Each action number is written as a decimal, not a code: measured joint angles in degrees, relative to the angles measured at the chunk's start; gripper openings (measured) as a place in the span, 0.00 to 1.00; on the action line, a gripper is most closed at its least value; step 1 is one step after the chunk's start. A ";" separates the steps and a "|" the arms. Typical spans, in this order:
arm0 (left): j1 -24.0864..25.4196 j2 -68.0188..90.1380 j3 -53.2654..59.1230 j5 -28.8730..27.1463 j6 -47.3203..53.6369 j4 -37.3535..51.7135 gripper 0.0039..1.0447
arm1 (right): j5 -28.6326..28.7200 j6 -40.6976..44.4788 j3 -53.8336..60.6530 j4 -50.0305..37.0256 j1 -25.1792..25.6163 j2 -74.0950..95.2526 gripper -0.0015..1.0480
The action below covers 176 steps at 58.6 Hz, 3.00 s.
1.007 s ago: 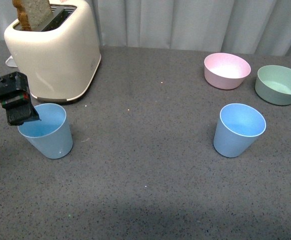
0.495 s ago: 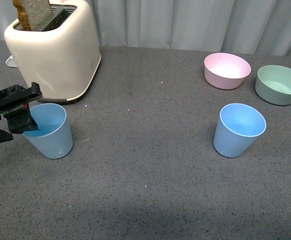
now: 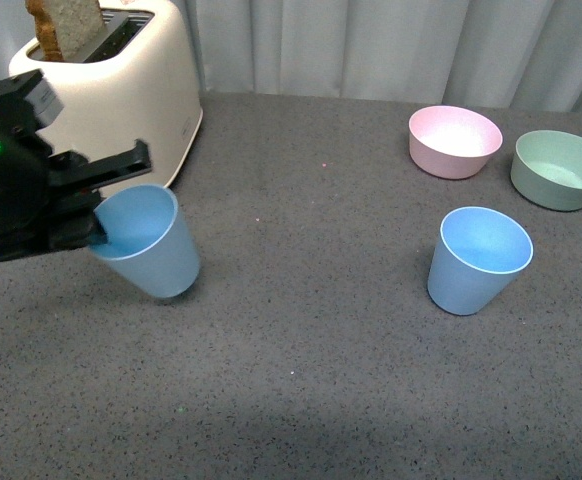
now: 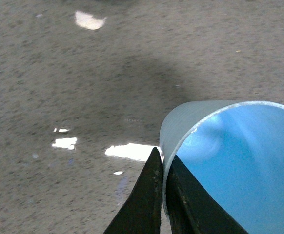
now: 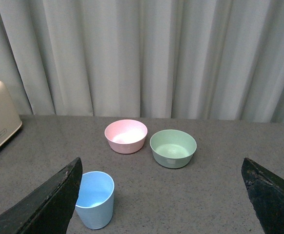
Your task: Stack blue cups with both arms
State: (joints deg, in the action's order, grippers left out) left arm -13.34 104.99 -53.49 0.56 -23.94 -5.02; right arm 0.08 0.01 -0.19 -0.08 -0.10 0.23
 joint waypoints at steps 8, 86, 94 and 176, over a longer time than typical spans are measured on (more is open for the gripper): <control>-5.88 3.82 -4.72 -1.07 -0.17 -0.74 0.03 | 0.00 0.00 0.00 0.00 0.00 0.00 0.91; -11.10 3.72 5.68 -20.15 8.98 30.42 0.73 | 0.04 0.00 0.00 0.00 0.00 0.00 0.91; -7.61 0.24 21.49 -20.46 18.69 65.90 0.52 | -0.17 0.00 0.00 0.02 0.00 0.00 0.91; 13.20 -68.83 52.39 -0.57 23.52 40.39 0.03 | 0.00 0.00 0.00 0.04 0.00 0.00 0.91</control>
State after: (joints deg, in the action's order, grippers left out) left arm -0.14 36.16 -1.10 -0.01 -0.43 35.38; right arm 0.08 0.01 -0.19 -0.03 -0.10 0.23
